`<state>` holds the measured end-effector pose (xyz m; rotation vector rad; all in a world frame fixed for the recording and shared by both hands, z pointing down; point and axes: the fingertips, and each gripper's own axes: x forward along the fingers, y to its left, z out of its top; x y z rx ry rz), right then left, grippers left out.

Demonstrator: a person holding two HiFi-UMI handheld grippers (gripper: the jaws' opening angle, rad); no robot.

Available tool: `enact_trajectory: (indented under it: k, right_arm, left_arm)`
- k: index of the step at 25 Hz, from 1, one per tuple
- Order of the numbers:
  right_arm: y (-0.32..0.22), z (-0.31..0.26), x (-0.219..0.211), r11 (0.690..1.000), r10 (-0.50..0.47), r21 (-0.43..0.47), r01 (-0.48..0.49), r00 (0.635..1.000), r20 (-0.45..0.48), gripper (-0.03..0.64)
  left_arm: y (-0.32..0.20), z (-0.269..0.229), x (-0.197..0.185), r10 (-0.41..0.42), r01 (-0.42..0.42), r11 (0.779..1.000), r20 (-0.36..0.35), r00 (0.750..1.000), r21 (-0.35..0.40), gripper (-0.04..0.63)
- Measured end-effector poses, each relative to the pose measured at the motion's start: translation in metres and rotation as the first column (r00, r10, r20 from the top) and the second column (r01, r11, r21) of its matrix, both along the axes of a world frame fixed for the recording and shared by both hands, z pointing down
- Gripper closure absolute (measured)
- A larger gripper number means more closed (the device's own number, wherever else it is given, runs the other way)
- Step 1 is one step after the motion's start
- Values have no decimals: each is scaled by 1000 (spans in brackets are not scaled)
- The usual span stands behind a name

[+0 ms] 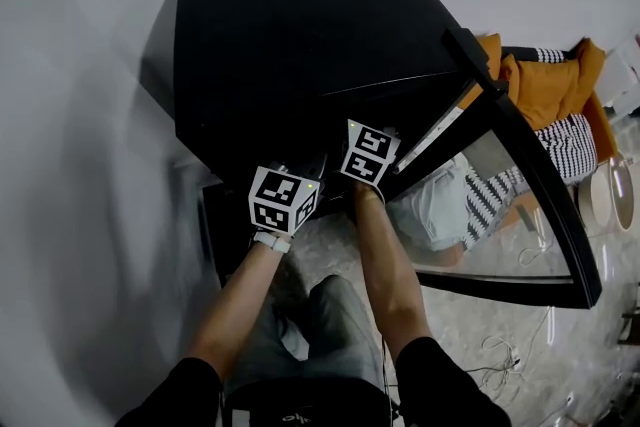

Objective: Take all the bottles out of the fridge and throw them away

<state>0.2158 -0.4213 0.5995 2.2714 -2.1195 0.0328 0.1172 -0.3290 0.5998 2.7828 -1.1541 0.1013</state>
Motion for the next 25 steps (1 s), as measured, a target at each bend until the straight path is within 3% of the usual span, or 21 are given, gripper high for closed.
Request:
enact_trajectory:
  k: [12,25]
  right_arm:
    - [32,-1,0,998,-12,56,12,1000,-2,439]
    - [53,-1,1,999,-46,19,45,999,21,440]
  left_arm:
    - [6,1,8,7,-7,1000,11,1000,-3,588]
    - [18,-13,10,-13,14,999,18,1000,-46,588]
